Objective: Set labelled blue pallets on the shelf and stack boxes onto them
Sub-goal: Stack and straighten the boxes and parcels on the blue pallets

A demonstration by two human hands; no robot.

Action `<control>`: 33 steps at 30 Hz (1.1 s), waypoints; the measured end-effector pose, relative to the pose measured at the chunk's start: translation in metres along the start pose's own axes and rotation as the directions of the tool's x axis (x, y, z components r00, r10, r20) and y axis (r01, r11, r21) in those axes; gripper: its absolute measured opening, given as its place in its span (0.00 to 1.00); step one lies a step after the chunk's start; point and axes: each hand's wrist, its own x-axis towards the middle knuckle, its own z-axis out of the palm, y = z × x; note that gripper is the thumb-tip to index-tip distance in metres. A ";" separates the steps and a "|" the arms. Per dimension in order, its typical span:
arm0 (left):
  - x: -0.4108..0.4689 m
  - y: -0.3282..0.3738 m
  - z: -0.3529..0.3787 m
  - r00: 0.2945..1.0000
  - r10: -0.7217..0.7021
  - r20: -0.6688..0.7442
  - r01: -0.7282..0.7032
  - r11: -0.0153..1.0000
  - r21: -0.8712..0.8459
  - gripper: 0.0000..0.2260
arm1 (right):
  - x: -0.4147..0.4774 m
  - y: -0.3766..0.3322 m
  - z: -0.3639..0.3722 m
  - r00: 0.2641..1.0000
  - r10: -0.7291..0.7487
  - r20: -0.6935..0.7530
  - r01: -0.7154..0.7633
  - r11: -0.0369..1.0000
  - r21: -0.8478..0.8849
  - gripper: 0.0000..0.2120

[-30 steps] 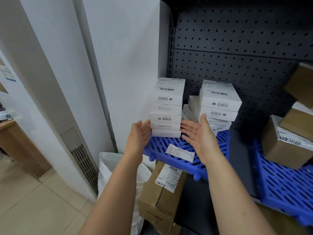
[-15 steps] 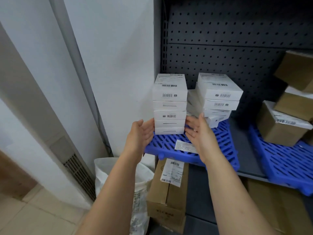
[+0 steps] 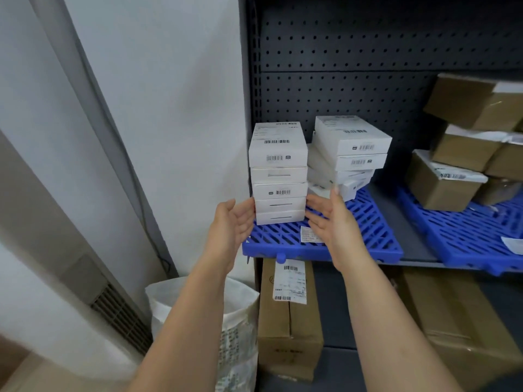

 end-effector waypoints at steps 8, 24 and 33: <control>0.010 0.002 0.009 0.998 0.005 0.060 -0.009 0.997 0.076 0.24 | -0.004 -0.004 0.007 0.994 -0.040 -0.097 0.041 0.999 0.005 0.26; 0.015 0.001 0.001 0.998 0.002 0.056 -0.008 0.993 0.121 0.24 | -0.005 -0.005 0.012 0.994 -0.031 -0.105 0.034 0.999 0.023 0.27; 0.019 0.016 0.009 0.997 0.078 0.027 -0.079 0.996 0.049 0.23 | -0.001 -0.010 0.014 0.984 -0.138 -0.109 0.136 0.990 -0.029 0.24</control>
